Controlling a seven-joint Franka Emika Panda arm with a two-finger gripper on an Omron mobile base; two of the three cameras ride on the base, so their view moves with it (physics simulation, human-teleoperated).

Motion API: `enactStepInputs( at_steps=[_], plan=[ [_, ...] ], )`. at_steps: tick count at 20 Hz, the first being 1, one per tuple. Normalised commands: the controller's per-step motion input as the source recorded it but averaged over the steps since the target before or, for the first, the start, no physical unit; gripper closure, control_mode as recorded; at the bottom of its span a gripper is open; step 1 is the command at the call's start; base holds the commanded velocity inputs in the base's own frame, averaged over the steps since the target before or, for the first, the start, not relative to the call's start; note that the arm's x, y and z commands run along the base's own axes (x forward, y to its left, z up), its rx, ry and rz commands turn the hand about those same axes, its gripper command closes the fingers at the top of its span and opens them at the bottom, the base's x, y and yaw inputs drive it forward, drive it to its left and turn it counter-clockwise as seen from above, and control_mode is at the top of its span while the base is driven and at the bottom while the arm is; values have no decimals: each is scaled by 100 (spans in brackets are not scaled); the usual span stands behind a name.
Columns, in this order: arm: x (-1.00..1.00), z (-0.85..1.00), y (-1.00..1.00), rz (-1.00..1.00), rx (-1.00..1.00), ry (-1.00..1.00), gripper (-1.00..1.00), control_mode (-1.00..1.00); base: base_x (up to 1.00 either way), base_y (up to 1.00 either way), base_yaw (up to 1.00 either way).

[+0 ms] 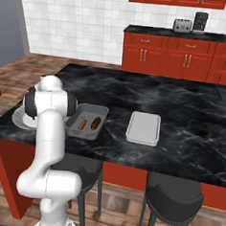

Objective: Place one cooked food and one vegetable from the large plate to each tupperware container.

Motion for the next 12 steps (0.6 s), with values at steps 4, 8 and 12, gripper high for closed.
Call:
enactStepInputs(
  at_steps=[4, 8, 12],
  plan=[
    [-14, 12, -68, -23, 1, -7, 100, -100, 0, 0, 0],
    [-26, 78, -88, -36, 0, -28, 100, -100, 0, 0, 0],
    [-12, 99, -88, -42, 1, -15, 100, -100, 0, 0, 0]
  ],
)
